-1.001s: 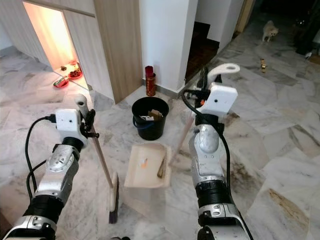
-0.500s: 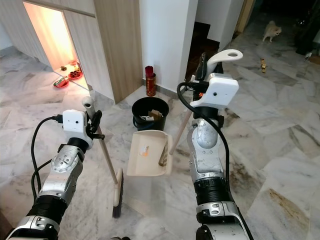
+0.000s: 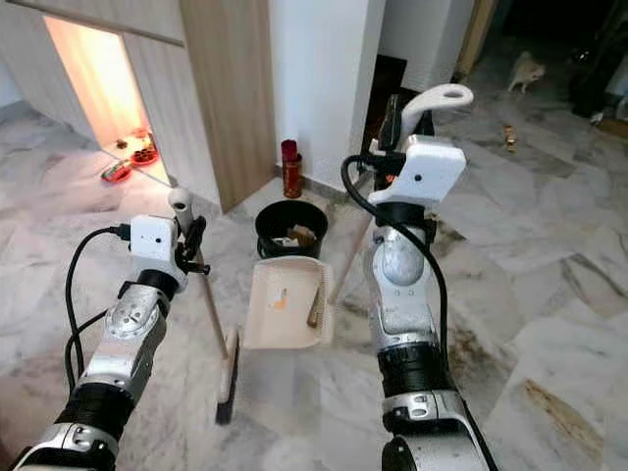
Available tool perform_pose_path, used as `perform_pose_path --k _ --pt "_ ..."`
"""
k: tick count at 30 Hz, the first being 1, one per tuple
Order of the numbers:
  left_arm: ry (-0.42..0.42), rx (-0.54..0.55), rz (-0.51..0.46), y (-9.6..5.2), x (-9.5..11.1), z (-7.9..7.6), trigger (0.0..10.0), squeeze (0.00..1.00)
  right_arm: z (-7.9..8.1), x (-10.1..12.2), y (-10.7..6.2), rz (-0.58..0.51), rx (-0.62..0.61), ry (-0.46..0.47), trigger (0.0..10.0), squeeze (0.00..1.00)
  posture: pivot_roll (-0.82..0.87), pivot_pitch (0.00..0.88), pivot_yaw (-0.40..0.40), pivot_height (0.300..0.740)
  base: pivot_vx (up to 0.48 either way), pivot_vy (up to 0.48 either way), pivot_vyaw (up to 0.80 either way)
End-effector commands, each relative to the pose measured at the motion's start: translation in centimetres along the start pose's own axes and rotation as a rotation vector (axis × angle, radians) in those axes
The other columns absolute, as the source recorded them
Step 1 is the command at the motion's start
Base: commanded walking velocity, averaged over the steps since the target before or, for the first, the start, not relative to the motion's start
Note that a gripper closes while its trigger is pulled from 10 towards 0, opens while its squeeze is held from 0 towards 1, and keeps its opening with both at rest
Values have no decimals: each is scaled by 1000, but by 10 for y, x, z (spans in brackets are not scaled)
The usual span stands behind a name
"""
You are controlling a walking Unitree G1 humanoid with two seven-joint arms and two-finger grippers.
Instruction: Sweep floor
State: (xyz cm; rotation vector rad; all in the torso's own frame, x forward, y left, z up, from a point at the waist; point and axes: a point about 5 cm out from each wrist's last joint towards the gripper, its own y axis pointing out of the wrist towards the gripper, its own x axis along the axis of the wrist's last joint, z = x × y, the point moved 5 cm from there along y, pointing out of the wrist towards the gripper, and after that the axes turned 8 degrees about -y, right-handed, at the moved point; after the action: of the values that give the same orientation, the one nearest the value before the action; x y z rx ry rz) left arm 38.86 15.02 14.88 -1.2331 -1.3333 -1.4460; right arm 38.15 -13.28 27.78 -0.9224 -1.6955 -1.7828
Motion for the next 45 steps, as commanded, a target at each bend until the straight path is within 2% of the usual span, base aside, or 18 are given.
perform_pose_path --k 1,29,33,45 --pt "11 -7 -55 6 14 -2 10000 0 0 24 10 -89 -10 23 10000 0 119 0 -18 740 304 0 0" --pt "11 -3 -55 5 14 -1 10000 0 0 24 11 -89 -11 22 10000 0 117 0 -17 740 304 0 0" --pt "14 14 -68 6 16 1 10000 0 4 37 16 -131 4 38 10000 0 122 0 -28 740 320 0 464" --pt "17 12 -73 7 18 1 10000 0 0 37 17 -126 -21 84 10000 0 127 0 -28 740 319 0 0"
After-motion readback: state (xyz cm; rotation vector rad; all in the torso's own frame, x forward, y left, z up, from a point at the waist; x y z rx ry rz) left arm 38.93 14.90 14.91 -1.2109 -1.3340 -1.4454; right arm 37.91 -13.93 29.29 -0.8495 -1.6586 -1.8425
